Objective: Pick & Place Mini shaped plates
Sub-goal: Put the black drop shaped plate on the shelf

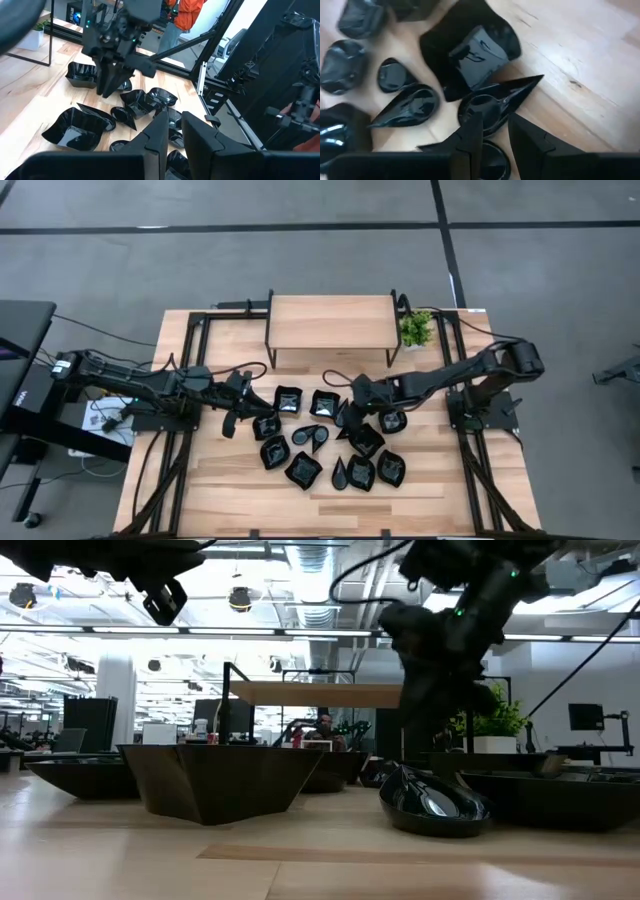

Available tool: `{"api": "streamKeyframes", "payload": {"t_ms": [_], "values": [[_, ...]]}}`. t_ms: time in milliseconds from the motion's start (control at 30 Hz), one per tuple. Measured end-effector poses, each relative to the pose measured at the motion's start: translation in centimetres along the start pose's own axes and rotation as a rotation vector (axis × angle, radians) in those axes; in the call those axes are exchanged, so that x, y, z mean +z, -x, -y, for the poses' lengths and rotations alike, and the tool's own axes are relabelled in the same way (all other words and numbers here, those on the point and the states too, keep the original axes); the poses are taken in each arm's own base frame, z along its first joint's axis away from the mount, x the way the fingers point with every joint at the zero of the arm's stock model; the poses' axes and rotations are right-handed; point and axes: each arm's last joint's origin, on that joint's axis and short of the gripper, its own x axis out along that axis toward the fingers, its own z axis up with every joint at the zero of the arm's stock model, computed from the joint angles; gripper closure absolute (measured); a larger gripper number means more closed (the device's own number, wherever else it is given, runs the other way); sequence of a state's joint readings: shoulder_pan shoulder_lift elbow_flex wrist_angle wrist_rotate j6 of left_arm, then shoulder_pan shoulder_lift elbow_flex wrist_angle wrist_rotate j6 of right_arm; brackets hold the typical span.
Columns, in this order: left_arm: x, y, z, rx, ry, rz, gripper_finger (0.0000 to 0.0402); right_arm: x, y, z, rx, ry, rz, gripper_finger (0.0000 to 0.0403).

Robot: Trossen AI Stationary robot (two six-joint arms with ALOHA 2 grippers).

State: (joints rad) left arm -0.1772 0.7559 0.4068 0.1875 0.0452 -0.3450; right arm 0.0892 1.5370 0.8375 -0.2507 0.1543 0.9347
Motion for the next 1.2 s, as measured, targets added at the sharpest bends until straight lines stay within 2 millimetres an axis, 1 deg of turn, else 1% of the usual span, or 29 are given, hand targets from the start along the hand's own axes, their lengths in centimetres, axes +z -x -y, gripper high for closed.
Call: {"api": "streamKeyframes", "payload": {"t_ms": [100, 233, 567, 733, 1000, 1133, 1200], "values": [[0.0, 0.0, 0.0, 0.000, 0.000, 0.000, 0.0346, -0.1, -0.7, 0.3, -0.022, -0.035, -0.011, 0.0315], [0.0, 0.0, 0.0, 0.000, 0.000, 0.000, 0.0346, -0.2, -1.1, 0.3, -0.029, -0.044, -0.016, 0.0315], [0.0, 0.0, 0.0, 0.000, 0.003, 0.000, 0.0346, -0.2, -1.1, 0.3, -0.034, -0.085, -0.008, 0.0315], [0.0, 0.0, 0.0, 0.000, 0.003, 0.000, 0.0346, 0.0, -1.1, 0.2, -0.026, -0.090, 0.022, 0.0315], [0.0, 0.0, 0.0, -0.001, 0.003, 0.003, 0.0346, 0.0, -1.1, 0.2, -0.030, -0.091, 0.021, 0.0315], [0.0, 0.0, 0.0, -0.001, 0.003, 0.004, 0.0346, -0.4, -1.9, 0.5, -0.059, -0.081, 0.001, 0.0315], [0.0, 0.0, 0.0, -0.002, 0.003, 0.005, 0.0346, -0.4, -2.3, 0.2, -0.050, -0.076, -0.003, 0.0315]]}}
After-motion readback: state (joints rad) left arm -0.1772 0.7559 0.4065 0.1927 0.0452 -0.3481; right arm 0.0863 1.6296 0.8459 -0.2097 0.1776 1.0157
